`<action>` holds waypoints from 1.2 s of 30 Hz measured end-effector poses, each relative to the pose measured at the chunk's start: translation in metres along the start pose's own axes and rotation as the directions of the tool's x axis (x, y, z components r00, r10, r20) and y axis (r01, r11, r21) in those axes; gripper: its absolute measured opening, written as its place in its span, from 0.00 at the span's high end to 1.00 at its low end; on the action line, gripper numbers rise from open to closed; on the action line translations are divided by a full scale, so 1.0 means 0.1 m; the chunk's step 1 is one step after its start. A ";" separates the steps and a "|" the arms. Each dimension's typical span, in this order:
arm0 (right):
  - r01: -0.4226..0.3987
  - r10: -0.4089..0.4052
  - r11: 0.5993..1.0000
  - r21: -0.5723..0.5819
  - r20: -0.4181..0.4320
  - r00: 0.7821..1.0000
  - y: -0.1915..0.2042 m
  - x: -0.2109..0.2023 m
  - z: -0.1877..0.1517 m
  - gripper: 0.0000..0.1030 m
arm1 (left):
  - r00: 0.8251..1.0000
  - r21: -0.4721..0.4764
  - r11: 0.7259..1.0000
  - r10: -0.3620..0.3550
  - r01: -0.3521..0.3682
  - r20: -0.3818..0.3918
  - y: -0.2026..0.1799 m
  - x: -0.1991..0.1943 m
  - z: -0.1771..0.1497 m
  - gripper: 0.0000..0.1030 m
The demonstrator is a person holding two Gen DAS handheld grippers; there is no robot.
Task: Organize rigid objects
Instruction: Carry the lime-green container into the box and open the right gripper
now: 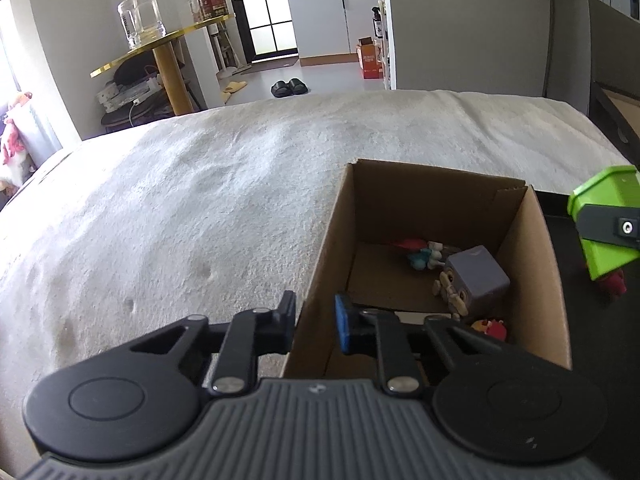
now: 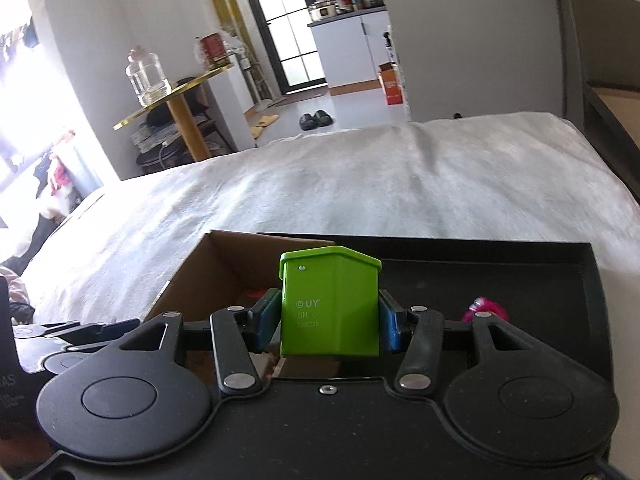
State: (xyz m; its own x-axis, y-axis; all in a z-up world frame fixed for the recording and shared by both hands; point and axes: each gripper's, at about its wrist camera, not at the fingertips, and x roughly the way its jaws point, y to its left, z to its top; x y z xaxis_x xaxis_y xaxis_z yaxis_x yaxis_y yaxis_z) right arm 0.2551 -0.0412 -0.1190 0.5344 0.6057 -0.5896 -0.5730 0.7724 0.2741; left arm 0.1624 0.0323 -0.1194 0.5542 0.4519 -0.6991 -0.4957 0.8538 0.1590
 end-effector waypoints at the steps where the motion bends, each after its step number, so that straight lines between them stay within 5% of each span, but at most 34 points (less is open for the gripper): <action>1: -0.004 0.004 1.000 -0.006 0.000 1.000 0.03 0.01 0.01 0.52 | 1.000 -0.003 1.000 -0.002 0.002 0.001 0.01 0.00 0.00 0.85; 16: -0.021 0.013 0.987 -0.161 -0.052 0.999 0.57 0.36 0.01 0.52 | 0.997 -0.048 0.996 -0.076 0.075 -0.002 0.18 0.07 0.01 0.89; 36: -0.019 -0.002 0.984 -0.176 -0.115 0.993 0.79 0.78 -0.06 0.48 | 0.993 -0.082 0.990 -0.118 0.117 -0.015 0.27 0.13 0.02 0.88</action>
State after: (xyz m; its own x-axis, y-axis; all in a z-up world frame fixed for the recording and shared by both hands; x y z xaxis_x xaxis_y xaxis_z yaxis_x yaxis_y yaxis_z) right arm 0.2475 0.0654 -0.1480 0.4604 0.5785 -0.6733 -0.6835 0.7150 0.1470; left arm 0.1577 0.0620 -0.1233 0.5989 0.3441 -0.7231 -0.4807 0.8767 0.0190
